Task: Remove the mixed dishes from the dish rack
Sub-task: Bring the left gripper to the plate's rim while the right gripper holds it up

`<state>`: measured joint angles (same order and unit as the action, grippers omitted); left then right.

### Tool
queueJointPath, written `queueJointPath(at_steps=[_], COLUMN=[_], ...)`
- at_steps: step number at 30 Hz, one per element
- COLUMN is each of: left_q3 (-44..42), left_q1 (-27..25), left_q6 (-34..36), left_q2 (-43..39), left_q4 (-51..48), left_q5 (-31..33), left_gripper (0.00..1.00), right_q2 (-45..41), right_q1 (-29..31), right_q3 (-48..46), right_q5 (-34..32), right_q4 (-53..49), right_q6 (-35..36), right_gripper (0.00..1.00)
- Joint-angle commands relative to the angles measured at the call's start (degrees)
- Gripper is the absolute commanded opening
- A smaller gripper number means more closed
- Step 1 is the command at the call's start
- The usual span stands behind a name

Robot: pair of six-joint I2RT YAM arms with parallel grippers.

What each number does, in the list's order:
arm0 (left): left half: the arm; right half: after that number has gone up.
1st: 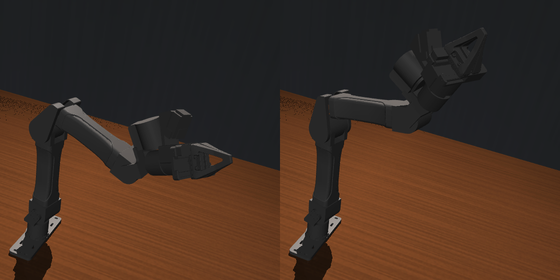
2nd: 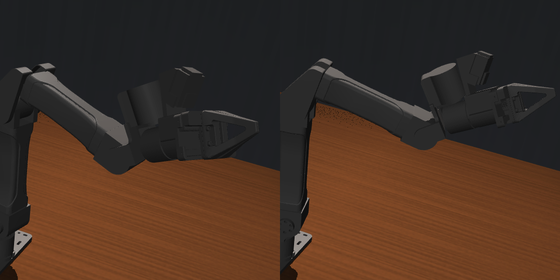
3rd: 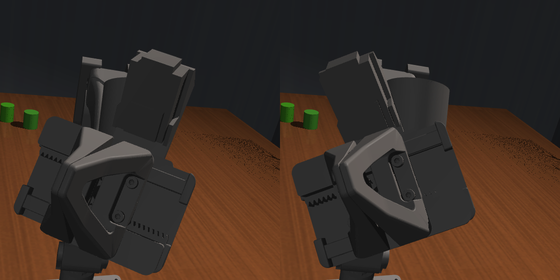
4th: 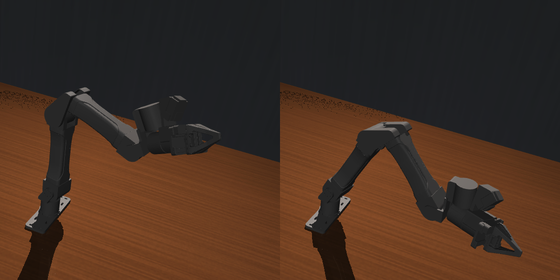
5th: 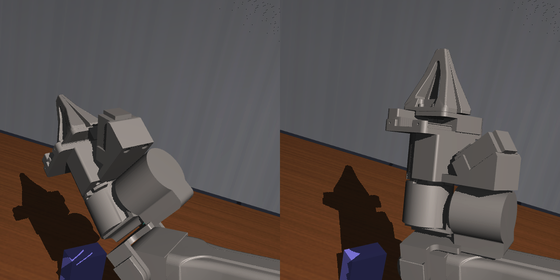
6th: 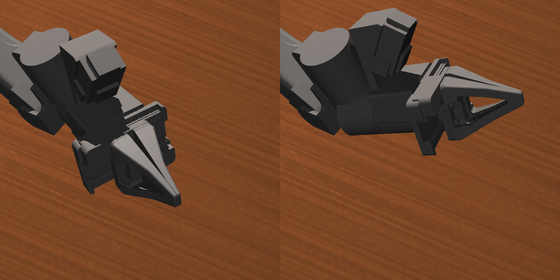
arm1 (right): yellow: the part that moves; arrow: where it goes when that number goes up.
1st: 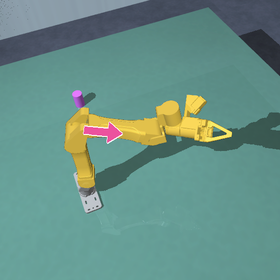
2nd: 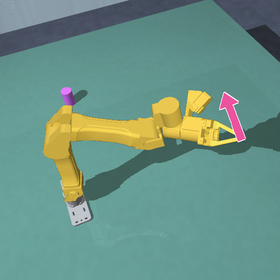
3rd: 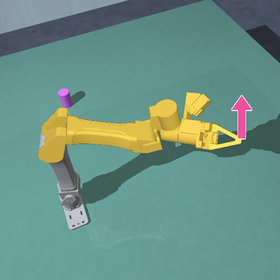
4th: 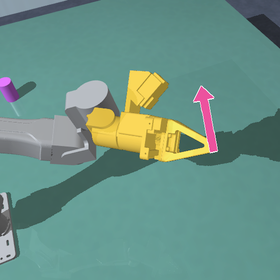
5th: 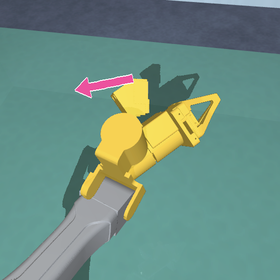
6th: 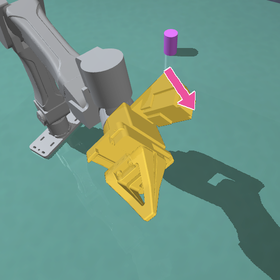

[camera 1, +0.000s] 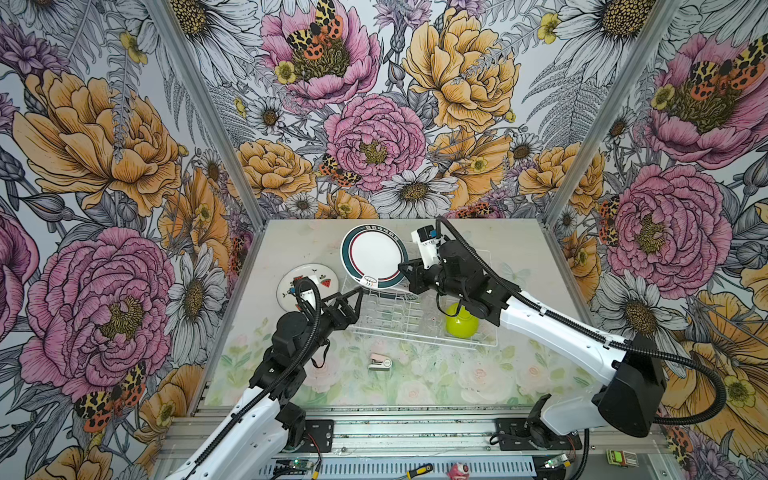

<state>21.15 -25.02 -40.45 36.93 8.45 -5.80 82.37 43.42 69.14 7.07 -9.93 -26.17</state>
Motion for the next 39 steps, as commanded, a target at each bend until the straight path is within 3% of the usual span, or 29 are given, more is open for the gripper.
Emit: queueJointPath(at_steps=[1, 7, 15, 20, 29, 39], left_q3=[2.3, 2.6, 2.7, 2.8, 3.2, 3.5], left_q1=[-0.4, -0.4, -0.5, -0.6, -0.6, -0.4], left_q6=[-0.5, -2.2, -2.4, -3.7, -5.3, -3.5], left_q2=[1.7, 3.8, 3.4, 4.8, 5.0, -0.4], left_q4=[5.4, 11.0, 14.6, 16.5, 16.8, 6.9], left_q5=[-2.8, -6.2, -7.6, -8.6, -9.5, -5.7], left_gripper=[0.99, 0.97, 0.71, 0.62, 0.60, 0.62], right_q2=[-2.1, -2.3, -2.5, -2.6, -3.9, -7.0], right_q1=[-0.3, -0.3, -0.4, -0.4, -0.4, -1.9], right_q3=[-0.1, -0.5, -2.3, -3.0, -3.6, -4.5], right_q5=[2.3, 4.4, 7.9, 8.8, 9.0, 7.7], right_q4=[5.1, 6.4, 9.8, 10.5, 11.1, 11.1], right_q6=[-1.5, -2.8, -5.3, -6.2, -6.3, -6.4], right_gripper=[0.00, 0.00, 0.00, 0.00, 0.00, 0.00])
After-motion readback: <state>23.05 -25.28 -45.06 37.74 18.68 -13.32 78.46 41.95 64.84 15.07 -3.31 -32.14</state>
